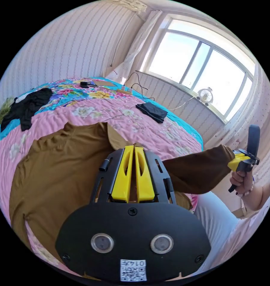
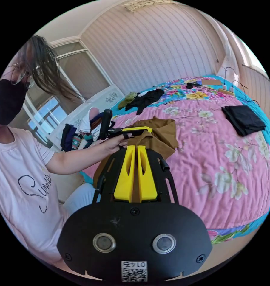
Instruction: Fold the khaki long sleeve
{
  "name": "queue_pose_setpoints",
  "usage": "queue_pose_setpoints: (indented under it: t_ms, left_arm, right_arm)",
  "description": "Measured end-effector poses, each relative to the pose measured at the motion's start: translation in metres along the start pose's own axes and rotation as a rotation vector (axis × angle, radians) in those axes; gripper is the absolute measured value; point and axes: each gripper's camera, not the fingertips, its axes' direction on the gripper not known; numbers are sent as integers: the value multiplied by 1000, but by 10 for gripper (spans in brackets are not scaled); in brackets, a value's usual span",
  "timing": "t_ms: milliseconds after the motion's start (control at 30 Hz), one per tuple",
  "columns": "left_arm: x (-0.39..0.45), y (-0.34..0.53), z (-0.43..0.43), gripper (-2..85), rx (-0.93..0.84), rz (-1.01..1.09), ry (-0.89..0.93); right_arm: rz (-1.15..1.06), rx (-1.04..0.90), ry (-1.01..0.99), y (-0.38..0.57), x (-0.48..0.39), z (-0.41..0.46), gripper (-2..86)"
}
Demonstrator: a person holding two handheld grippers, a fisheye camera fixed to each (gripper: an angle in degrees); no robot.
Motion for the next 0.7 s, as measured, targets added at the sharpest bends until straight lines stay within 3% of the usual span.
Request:
queue_pose_setpoints:
  t_ms: [133,267,467,700]
  left_arm:
    - [-30,62,-42,-10,163,-255,-43]
    - [-50,112,-101,-10,124,-416,-128]
    - [-47,194,-201,-10,88,-509,-168]
    - [-36,255,-252,-8,67,-552,-223]
  right_arm:
    - [-99,-87,-100,12,-56,47,4]
    - [-177,-224,-93,14,-100,99,4]
    - [-319,-458,-179,16,-168,198,5]
    - [-423,-667,-222,34,-238,294,20]
